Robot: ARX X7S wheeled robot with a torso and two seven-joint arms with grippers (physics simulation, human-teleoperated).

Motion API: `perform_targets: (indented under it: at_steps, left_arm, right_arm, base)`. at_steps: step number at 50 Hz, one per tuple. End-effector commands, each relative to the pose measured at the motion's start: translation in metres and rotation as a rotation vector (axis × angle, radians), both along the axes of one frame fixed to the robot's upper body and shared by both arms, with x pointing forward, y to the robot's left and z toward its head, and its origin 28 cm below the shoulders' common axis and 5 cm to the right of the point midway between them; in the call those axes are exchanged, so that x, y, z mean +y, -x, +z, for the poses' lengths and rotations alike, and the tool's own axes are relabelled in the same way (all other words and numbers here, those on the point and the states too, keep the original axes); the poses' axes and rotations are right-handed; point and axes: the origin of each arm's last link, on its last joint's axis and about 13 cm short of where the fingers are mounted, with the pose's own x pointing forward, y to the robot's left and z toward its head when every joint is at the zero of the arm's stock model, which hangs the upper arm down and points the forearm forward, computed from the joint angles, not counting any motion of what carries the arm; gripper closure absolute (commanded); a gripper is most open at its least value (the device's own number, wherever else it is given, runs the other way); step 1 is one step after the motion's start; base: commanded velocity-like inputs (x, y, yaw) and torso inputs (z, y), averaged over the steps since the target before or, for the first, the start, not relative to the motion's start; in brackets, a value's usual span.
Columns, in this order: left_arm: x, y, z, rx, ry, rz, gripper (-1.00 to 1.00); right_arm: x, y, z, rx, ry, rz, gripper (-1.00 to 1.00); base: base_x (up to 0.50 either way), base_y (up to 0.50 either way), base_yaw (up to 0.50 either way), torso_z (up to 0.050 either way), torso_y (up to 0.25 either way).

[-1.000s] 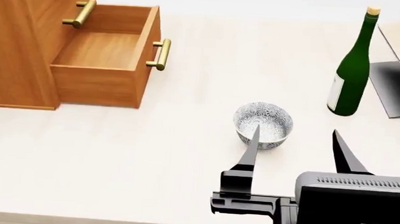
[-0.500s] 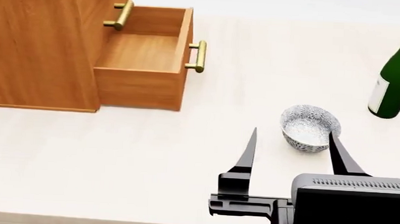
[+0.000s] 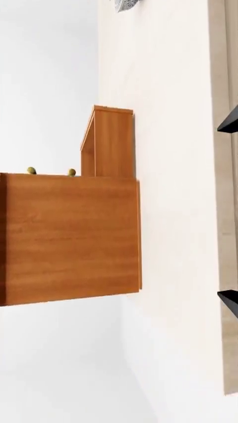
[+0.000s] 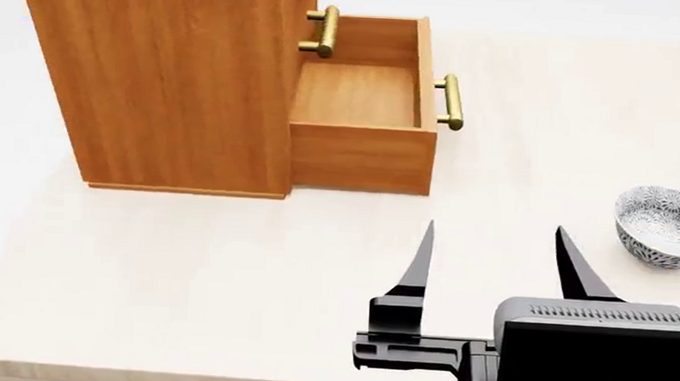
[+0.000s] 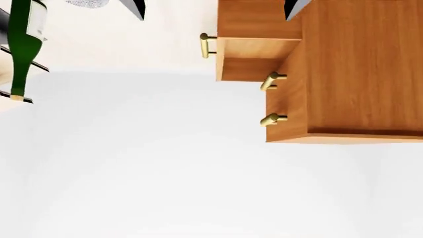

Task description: Put the bowl in the bottom drawer of the cabinet and close it.

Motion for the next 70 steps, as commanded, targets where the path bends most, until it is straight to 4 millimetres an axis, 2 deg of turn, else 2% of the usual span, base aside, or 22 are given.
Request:
perform_targets:
  at_steps: [1,9,19,70]
  left_arm:
    - [0.0002,0.0,-0.0001,0.0,0.0,0.0,-1.0]
    - [0.0006,0.0003,-0.0003,0.0,0.001,0.0,-1.0]
    - [0.0001,0.0005,-0.0004,-0.001,-0.001,0.0,-1.0]
    - [0.0,0.0006,0.0001,-0.001,-0.002,-0.001,-1.0]
  right_arm:
    - [0.0006,0.0002,-0.0006,0.001,-0.001,0.004,-1.0]
    - [0.0012,0.0008,-0.0016,-0.008,0.015,0.001,-1.0]
    - [0.0001,0.0,-0.002,0.017,-0.015,0.0,-1.0]
    - [-0.0001,-0.0019,-0.0048,0.021,-0.007,0.006,-1.0]
  base:
    - [0.0,0.5,0.0,0.0,0.0]
    - [0.0,0.48,0.0,0.0,0.0]
    - [0.06,0.0,0.0,0.0,0.0]
    - [0.5,0.0,0.0,0.0,0.0]
